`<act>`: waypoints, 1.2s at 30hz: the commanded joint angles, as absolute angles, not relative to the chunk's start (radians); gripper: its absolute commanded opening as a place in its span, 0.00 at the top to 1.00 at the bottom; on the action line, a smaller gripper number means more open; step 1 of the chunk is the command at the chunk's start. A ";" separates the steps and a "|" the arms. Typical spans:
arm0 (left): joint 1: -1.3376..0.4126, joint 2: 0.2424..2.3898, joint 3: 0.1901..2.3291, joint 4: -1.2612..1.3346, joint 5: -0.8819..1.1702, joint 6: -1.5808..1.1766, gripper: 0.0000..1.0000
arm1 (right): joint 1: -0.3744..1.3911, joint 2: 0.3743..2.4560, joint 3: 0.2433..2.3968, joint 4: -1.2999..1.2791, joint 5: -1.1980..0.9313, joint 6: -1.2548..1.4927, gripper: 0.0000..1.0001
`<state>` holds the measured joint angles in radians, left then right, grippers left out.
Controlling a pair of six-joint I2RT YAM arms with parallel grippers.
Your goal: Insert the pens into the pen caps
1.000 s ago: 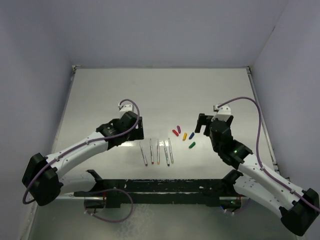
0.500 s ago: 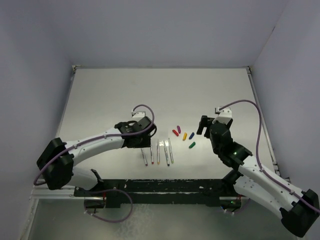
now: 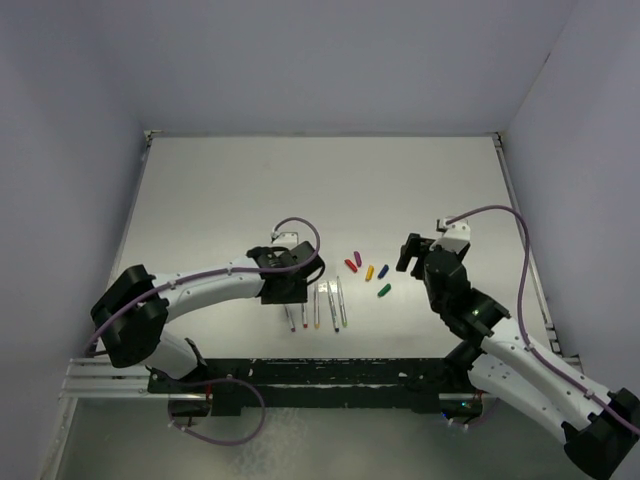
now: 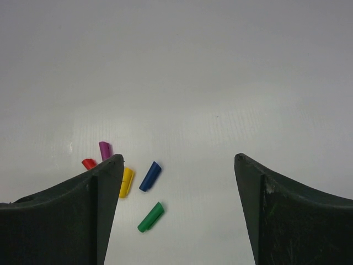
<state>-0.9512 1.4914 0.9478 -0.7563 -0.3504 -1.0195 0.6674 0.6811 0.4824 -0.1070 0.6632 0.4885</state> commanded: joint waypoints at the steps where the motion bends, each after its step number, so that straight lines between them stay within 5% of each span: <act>1: -0.959 1.506 0.953 -0.746 -0.329 -1.047 0.38 | 0.667 0.699 0.490 -0.102 0.672 0.517 0.16; 36: -0.961 1.570 0.852 -0.737 -0.266 -1.055 0.57 | 0.667 0.742 0.493 -0.097 0.632 0.531 0.11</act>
<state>-0.9569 1.5822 0.8841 -0.7029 -0.2825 -1.0618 0.6674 0.7341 0.4824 -0.1219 0.6331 0.5144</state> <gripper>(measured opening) 0.453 0.889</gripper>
